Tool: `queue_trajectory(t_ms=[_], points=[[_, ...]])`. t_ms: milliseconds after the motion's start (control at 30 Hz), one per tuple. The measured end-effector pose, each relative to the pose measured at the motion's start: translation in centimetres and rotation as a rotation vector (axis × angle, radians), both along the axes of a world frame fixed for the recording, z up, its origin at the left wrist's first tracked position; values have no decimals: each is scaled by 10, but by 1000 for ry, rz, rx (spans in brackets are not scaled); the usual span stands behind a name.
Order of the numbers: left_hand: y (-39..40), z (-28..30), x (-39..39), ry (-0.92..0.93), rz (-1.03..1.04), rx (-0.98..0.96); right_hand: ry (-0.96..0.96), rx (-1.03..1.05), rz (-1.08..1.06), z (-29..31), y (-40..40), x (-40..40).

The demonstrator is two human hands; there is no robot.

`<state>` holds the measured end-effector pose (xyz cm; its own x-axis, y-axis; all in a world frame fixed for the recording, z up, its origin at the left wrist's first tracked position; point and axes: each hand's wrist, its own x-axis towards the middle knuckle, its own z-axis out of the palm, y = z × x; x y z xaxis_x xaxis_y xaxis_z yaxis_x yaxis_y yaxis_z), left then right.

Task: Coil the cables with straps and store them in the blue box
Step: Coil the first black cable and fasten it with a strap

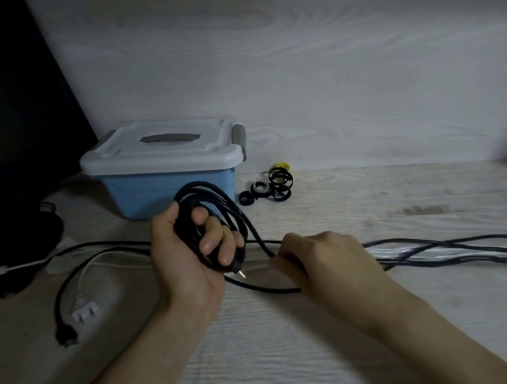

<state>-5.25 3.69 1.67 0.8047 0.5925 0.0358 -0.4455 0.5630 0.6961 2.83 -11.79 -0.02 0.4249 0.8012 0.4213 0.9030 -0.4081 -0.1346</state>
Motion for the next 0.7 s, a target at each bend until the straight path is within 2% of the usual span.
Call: queue_trajectory(t_ms=[133,233,300,400,467,567,700], points=[[-1,-2,3,-9,37,45,124,-117,140,-4,2,-5],[-4,-5,7,-24,26,122,165,-128,222,-8,1,-4],[-8,-14,13,-2,71,305,191,-121,279,-10,5,-6],[-10,-30,15,133,137,792,154,-55,356,-7,6,-9],[-7,-35,14,226,114,1030,129,47,355,-2,4,-10],[-6,-32,10,268,-7,1126,138,241,280,2,0,-9],[-5,-22,6,355,-42,1215,33,397,265,0,2,-13]])
